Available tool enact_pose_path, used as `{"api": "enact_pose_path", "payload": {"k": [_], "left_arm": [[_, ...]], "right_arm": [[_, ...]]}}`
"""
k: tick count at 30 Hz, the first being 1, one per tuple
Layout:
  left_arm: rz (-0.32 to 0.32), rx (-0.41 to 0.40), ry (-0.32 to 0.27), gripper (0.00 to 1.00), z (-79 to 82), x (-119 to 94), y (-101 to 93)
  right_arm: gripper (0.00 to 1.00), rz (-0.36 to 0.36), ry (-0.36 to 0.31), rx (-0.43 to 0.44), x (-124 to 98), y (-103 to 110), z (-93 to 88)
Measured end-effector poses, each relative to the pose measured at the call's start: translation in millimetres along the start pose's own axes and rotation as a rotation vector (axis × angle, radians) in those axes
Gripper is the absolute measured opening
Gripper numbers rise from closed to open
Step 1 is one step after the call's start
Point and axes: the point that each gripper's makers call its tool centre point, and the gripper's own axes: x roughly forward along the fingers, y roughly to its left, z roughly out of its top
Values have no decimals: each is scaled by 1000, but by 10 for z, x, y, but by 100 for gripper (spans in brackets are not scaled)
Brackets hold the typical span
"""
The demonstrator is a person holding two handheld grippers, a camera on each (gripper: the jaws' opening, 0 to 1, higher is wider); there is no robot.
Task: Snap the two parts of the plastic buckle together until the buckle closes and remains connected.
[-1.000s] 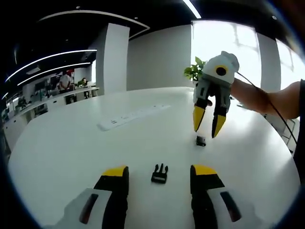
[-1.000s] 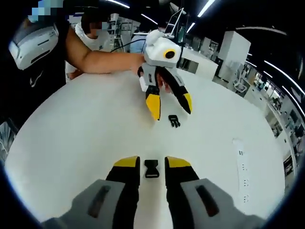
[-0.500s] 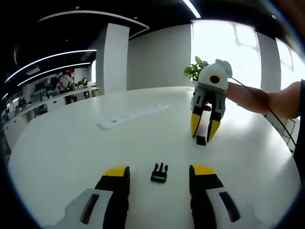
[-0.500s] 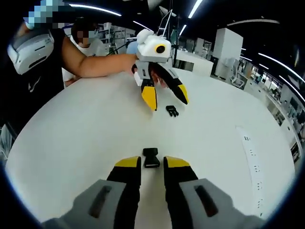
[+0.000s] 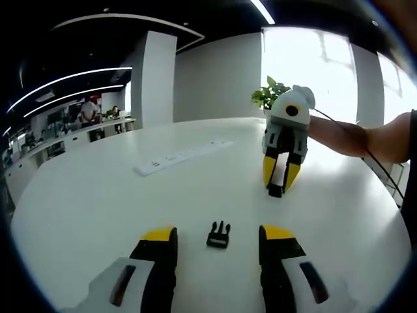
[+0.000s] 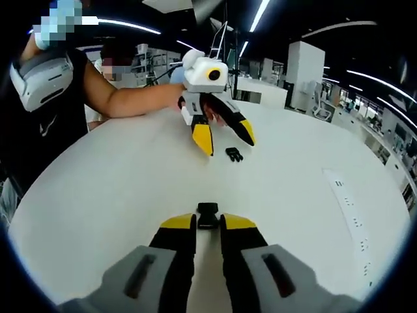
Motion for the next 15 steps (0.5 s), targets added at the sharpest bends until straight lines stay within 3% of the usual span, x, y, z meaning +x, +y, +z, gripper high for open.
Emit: {"api": "enact_pose_path", "payload": {"k": [15], "left_arm": [[0,-2,3,50,-12,-9,13]], "right_arm": [[13,-27,-26,24,-19,3,-12]]}}
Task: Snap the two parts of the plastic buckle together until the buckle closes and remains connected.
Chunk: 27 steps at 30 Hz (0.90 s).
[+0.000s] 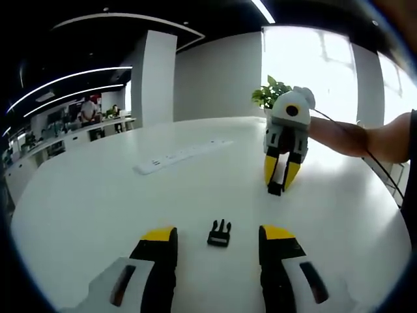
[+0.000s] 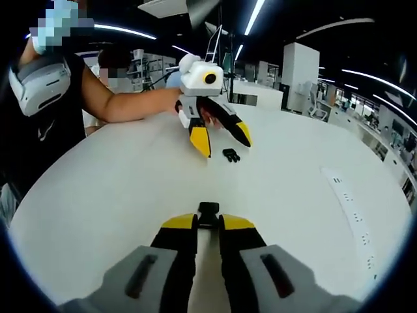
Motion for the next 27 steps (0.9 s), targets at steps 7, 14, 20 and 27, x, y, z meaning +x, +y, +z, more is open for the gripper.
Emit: {"api": "enact_pose_path", "payload": {"k": [7,14,20,27], "left_arm": [[1,0,0,50,-5,-5,4],[0,-13,6,46,-20,4,30],[-3,-7,9,45,-31,15,12],[-9,-8,7,43,-32,8,-7]], "right_arm": [[12,-29,-2,3,10,-5,4],[13,-54,-7,35,7,1,-4],[14,-79,-23,49,-2,-23,-14],[13,-106,-32,62,-3,-16,-11]]}}
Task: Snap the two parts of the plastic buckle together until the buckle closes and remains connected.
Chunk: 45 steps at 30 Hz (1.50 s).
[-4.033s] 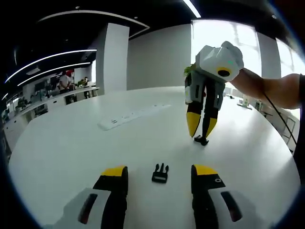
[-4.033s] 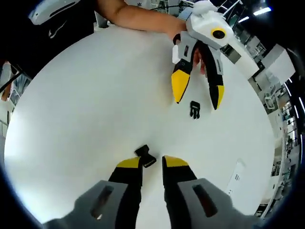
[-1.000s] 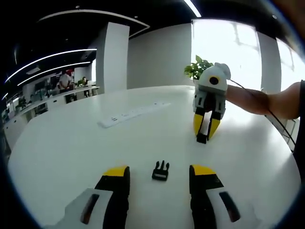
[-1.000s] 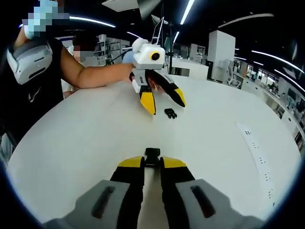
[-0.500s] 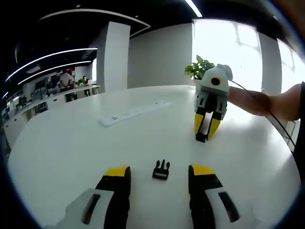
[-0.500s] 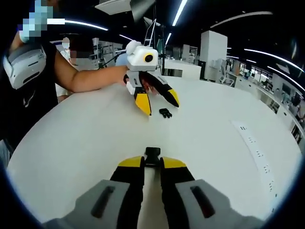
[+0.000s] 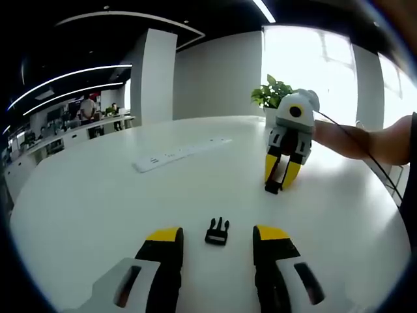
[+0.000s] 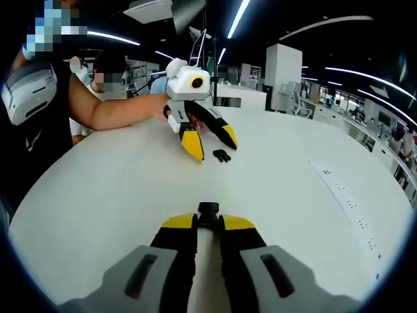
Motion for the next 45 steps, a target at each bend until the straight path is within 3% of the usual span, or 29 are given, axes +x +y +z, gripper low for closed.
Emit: {"api": "enact_pose_path", "payload": {"k": [17,25,45], "left_arm": [[-6,-6,-1,42,-16,-23,-38],[-10,-23,-5,33,-18,-40,-28],[1,89,-18,22,-32,-6,8]], "right_arm": [[13,-35,-5,39,14,-11,-1],[12,-39,-3,34,18,0,1],[12,-43,-18,30,5,-11,-2]]}}
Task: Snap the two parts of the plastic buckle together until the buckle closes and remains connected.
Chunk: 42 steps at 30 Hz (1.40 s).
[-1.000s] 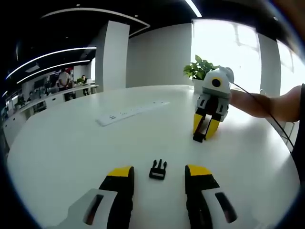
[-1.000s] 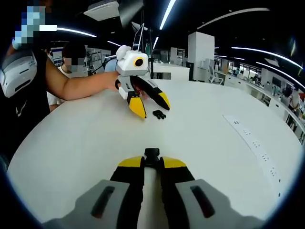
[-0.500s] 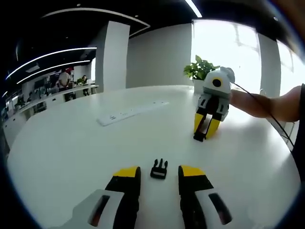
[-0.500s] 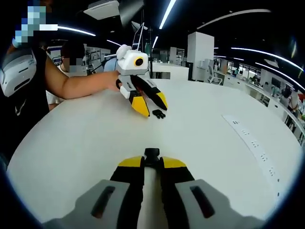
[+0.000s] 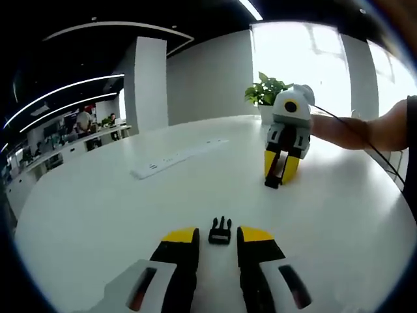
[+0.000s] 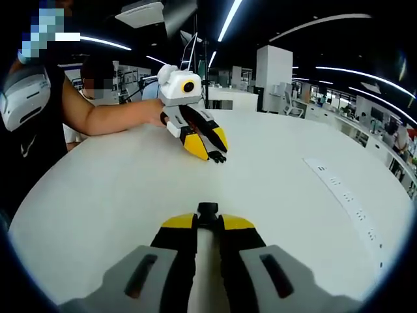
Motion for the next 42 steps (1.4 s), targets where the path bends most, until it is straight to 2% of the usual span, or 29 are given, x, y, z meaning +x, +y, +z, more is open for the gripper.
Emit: {"api": "enact_pose_path", "payload": {"k": [25,42], "left_arm": [[-8,13,-11,13,23,32,-38],[-1,-7,-7,12,15,38,-27]], "right_arm": [[12,-33,-15,37,7,-9,14],[11,-93,-13,65,10,1,6]]}}
